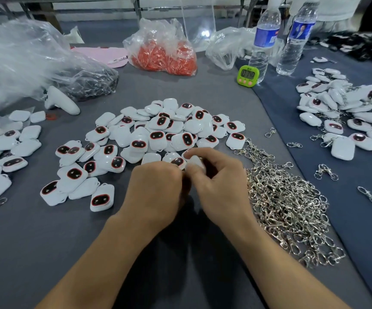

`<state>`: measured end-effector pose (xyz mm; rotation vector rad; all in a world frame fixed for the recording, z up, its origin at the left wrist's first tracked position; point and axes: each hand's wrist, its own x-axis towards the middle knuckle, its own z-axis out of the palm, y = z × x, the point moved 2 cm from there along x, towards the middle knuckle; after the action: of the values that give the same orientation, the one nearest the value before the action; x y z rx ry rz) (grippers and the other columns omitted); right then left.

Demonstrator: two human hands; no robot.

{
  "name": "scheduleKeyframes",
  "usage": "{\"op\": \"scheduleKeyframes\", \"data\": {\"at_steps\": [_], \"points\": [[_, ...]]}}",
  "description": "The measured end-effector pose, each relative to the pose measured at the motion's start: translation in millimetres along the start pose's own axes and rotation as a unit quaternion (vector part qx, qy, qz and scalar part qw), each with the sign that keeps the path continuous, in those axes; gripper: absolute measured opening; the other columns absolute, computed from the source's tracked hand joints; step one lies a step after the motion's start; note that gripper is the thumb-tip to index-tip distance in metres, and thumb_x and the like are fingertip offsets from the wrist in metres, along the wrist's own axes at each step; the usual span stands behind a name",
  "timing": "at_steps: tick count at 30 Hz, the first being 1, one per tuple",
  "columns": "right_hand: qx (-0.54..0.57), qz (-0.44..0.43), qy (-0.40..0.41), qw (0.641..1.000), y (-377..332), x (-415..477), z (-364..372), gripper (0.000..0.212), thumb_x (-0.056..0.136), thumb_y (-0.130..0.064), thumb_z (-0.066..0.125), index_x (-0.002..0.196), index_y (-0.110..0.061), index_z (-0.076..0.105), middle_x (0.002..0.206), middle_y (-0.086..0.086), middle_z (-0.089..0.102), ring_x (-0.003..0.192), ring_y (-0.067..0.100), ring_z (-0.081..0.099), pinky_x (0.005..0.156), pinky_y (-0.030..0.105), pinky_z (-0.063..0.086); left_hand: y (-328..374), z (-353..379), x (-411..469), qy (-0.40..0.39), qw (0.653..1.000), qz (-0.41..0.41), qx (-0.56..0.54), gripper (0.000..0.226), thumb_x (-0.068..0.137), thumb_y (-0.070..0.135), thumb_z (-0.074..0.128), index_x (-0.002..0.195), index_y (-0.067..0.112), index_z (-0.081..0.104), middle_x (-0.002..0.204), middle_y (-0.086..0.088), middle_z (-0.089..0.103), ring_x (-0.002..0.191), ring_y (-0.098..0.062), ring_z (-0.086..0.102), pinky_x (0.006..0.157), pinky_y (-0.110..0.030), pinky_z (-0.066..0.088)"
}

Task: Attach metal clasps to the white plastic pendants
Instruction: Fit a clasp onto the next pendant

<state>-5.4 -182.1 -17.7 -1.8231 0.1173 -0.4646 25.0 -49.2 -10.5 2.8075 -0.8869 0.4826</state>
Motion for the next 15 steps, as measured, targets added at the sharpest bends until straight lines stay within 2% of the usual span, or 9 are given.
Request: {"op": "scheduleKeyframes", "data": {"at_steps": [2,3,4,6,8,10,11,12,15], "points": [[0.058,0.04,0.0,0.998,1.6,3.2,-1.3,0.023,0.088,-0.001,0.064,0.088,-0.021,0.077,0.061,-0.01,0.062,0.05,0.005,0.049,0.049,0.018,0.041,1.5,2.1,-3.2,0.021,0.998,-0.047,-0.044,0.027,0.089,0.045,0.059,0.087,0.024,0.077,0.074,0.003,0.07,0.071,-0.02,0.063,0.063,-0.035,0.049],[0.13,0.093,-0.002,0.987,3.6,7.7,-3.7,0.024,0.09,0.001,0.061,0.088,-0.017,0.077,0.062,-0.005,0.063,0.048,0.009,0.049,0.046,0.021,0.039,1.1,2.4,-4.2,0.04,0.988,-0.082,-0.124,0.027,0.087,0.046,0.059,0.085,0.026,0.077,0.07,0.005,0.069,0.067,-0.017,0.062,0.06,-0.033,0.048],[0.198,0.15,-0.008,0.969,4.5,12.1,-5.6,0.025,0.093,0.002,0.057,0.087,-0.014,0.076,0.061,-0.001,0.063,0.044,0.012,0.047,0.042,0.021,0.036,-0.6,4.5,-4.1,0.05,0.962,-0.123,-0.237,0.022,0.085,0.046,0.062,0.083,0.029,0.077,0.065,0.007,0.067,0.062,-0.012,0.059,0.058,-0.03,0.046],[0.281,0.247,-0.028,0.927,6.3,17.1,-8.3,0.029,0.095,-0.001,0.053,0.082,-0.012,0.077,0.059,0.004,0.064,0.038,0.012,0.044,0.037,0.019,0.028,-3.2,12.8,0.0,0.021,0.867,-0.198,-0.457,0.013,0.086,0.038,0.072,0.076,0.032,0.078,0.054,0.011,0.061,0.051,-0.004,0.051,0.052,-0.019,0.041],[0.324,0.287,-0.043,0.9,8.5,17.3,-8.3,0.035,0.094,-0.003,0.052,0.075,-0.012,0.08,0.062,0.008,0.065,0.037,0.012,0.044,0.036,0.018,0.027,-2.2,18.3,2.8,-0.032,0.788,-0.242,-0.565,0.027,0.088,0.036,0.072,0.065,0.022,0.075,0.047,0.006,0.051,0.047,-0.007,0.043,0.049,-0.018,0.038],[0.342,0.298,-0.055,0.89,10.6,15.5,-6.8,0.038,0.094,-0.005,0.052,0.073,-0.014,0.081,0.067,0.01,0.066,0.038,0.013,0.044,0.037,0.018,0.028,-0.8,18.9,5.6,-0.061,0.764,-0.233,-0.599,0.034,0.085,0.038,0.067,0.058,0.018,0.069,0.046,0.003,0.044,0.046,-0.01,0.038,0.048,-0.018,0.034],[0.344,0.3,-0.056,0.888,11.6,15.1,-6.5,0.037,0.094,-0.005,0.052,0.073,-0.014,0.081,0.068,0.011,0.066,0.039,0.014,0.044,0.037,0.018,0.028,-1.2,18.1,6.8,-0.058,0.774,-0.212,-0.594,0.034,0.084,0.037,0.065,0.057,0.018,0.068,0.046,0.005,0.042,0.046,-0.009,0.036,0.048,-0.018,0.032],[0.342,0.299,-0.054,0.889,12.2,15.2,-6.9,0.037,0.094,-0.006,0.052,0.074,-0.014,0.081,0.069,0.011,0.066,0.039,0.014,0.044,0.037,0.019,0.028,-2.8,16.4,6.9,-0.042,0.803,-0.183,-0.566,0.033,0.085,0.036,0.066,0.057,0.019,0.067,0.046,0.009,0.04,0.046,-0.007,0.035,0.049,-0.019,0.03],[0.295,0.259,-0.035,0.919,14.4,16.7,-9.6,0.028,0.094,-0.003,0.055,0.081,-0.012,0.078,0.06,0.006,0.063,0.036,0.013,0.042,0.036,0.018,0.025,-8.2,11.2,3.6,0.017,0.932,-0.059,-0.357,0.035,0.088,0.033,0.067,0.059,0.018,0.055,0.051,0.01,0.04,0.052,-0.005,0.037,0.052,-0.023,0.029]]}}
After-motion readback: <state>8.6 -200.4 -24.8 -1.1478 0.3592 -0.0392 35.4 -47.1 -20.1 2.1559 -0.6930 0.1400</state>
